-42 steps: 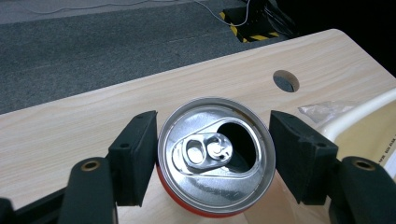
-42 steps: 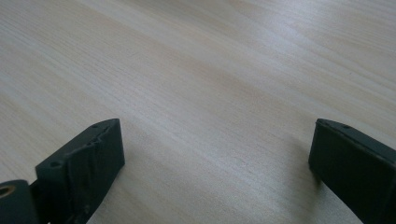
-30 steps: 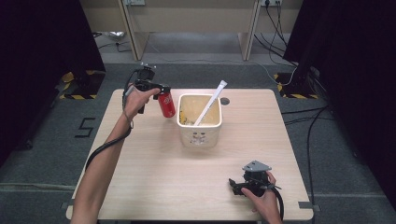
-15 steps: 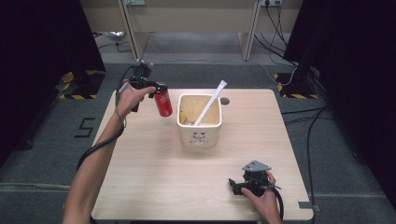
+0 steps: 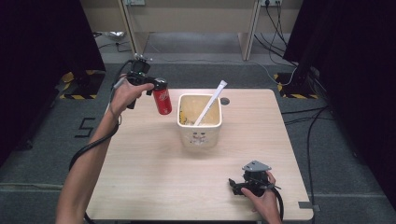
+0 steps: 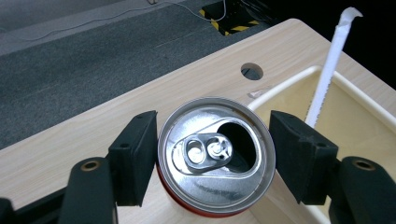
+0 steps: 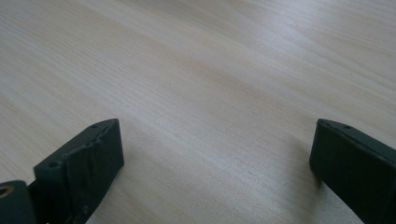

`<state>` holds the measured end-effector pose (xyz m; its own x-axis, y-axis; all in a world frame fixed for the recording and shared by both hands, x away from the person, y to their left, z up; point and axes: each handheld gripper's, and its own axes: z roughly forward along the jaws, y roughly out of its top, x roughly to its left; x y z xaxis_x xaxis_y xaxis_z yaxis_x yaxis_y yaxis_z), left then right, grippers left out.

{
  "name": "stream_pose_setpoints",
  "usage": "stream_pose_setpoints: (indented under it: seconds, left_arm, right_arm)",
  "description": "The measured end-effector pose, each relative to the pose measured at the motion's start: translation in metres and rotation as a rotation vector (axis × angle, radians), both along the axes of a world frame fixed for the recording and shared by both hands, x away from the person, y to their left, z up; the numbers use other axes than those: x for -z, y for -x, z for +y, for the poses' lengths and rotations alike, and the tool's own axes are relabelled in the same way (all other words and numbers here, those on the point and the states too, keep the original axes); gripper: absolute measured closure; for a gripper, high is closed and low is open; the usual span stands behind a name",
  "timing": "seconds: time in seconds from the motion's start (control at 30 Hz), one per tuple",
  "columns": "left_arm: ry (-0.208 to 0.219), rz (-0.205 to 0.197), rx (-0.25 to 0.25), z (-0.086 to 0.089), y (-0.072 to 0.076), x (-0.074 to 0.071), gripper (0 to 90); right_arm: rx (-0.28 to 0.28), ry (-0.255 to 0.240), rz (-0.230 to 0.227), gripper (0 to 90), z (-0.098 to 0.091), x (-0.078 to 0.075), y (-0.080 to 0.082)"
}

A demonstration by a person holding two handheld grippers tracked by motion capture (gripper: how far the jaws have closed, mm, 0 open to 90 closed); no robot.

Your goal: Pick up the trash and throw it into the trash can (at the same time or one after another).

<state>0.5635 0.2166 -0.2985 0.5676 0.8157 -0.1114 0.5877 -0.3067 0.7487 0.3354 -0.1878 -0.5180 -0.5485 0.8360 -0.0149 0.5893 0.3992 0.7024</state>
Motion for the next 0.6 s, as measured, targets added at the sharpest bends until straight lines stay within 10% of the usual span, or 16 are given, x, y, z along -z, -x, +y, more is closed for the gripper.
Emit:
stream_pose_setpoints:
  seconds: [0.6]
  left_arm:
    - [-0.008, -0.025, 0.056, -0.004, 0.015, -0.034, 34.3]
  right_arm:
    - [0.0, 0.001, 0.002, 3.3, 0.0, 0.0, 0.0]
